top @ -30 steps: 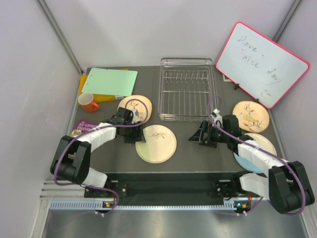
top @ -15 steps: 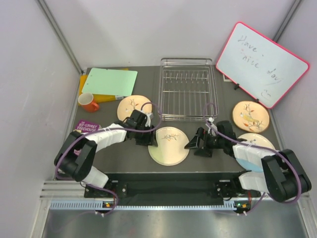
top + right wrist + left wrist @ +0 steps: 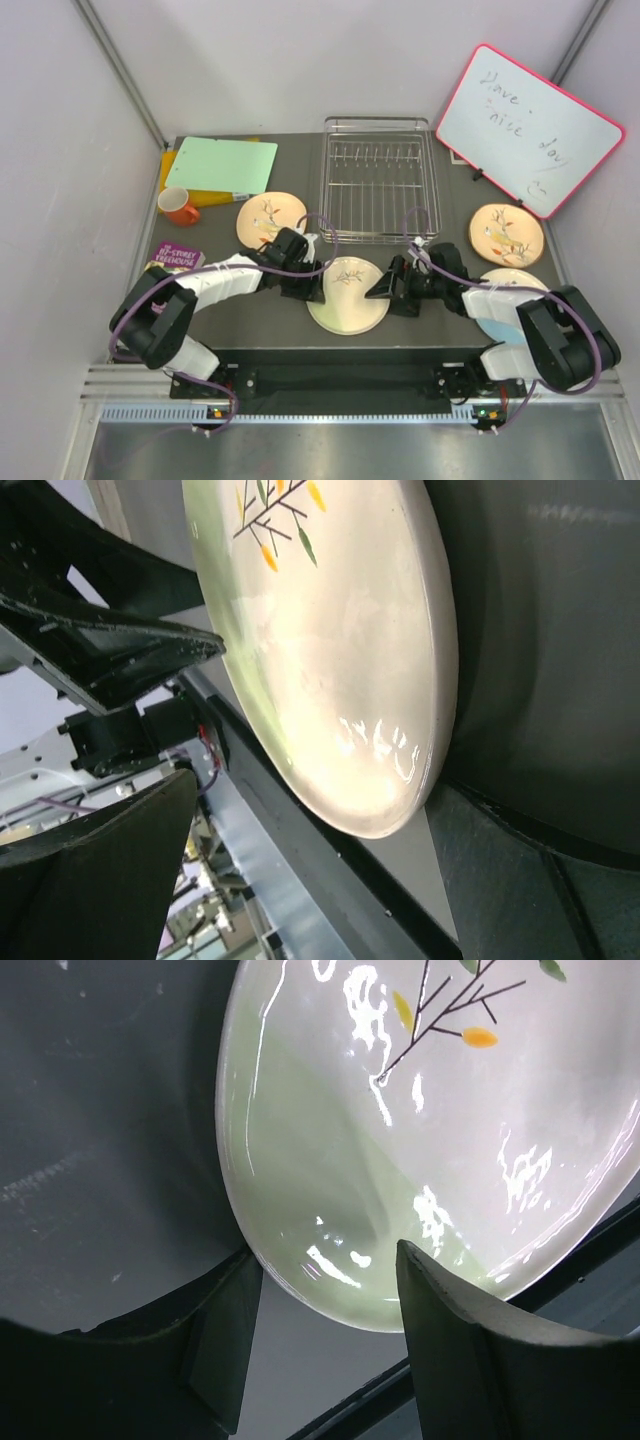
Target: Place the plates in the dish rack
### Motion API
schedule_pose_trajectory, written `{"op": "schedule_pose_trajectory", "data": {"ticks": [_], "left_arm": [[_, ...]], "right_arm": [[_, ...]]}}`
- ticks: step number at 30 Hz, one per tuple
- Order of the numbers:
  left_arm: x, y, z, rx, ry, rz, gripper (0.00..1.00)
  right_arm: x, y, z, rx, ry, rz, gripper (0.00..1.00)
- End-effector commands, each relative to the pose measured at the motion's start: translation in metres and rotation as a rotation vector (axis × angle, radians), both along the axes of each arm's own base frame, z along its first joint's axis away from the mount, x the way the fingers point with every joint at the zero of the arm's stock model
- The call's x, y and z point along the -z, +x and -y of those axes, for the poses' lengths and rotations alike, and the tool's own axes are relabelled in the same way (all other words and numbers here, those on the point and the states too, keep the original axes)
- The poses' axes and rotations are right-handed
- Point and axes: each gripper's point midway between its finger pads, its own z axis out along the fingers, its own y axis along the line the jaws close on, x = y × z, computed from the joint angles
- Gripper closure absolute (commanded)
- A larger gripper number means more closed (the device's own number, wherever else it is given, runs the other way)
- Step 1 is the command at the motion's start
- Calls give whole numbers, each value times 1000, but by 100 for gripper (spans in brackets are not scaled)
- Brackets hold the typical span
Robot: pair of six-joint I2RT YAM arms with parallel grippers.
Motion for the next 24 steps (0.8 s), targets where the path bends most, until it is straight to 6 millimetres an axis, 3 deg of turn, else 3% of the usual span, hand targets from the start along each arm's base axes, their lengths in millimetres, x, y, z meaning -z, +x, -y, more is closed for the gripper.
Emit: {"op": "schedule_pose_trajectory", "data": {"ticks": [1,5,9,15,18,21,22,23,24], "left_arm": [[20,-44,11,119,-1,-114,40],[18,-51,19,165,-11,-110,41],[16,-63,30,233,-16,-100,41],[17,-64,34,254,-4,-89,40],[20,-65,30,248,10,-84,40],[21,-65,28,252,15,-83,39],[22,-66,27,254,18,-85,39],[22,-67,27,259,18,-83,39],[23,-68,26,264,20,-83,38]], "right_arm": [[-7,32,-1,74,-43,187,4],[-9,39,-7,98,-36,217,9],[-28,49,-25,79,31,289,15],[-39,42,-46,-1,49,365,25],[-31,33,-43,-19,18,350,38],[-36,32,-43,-24,27,373,59],[-42,33,-46,-30,41,396,80],[-47,32,-46,-37,47,422,93],[-50,32,-47,-43,47,435,100]]}}
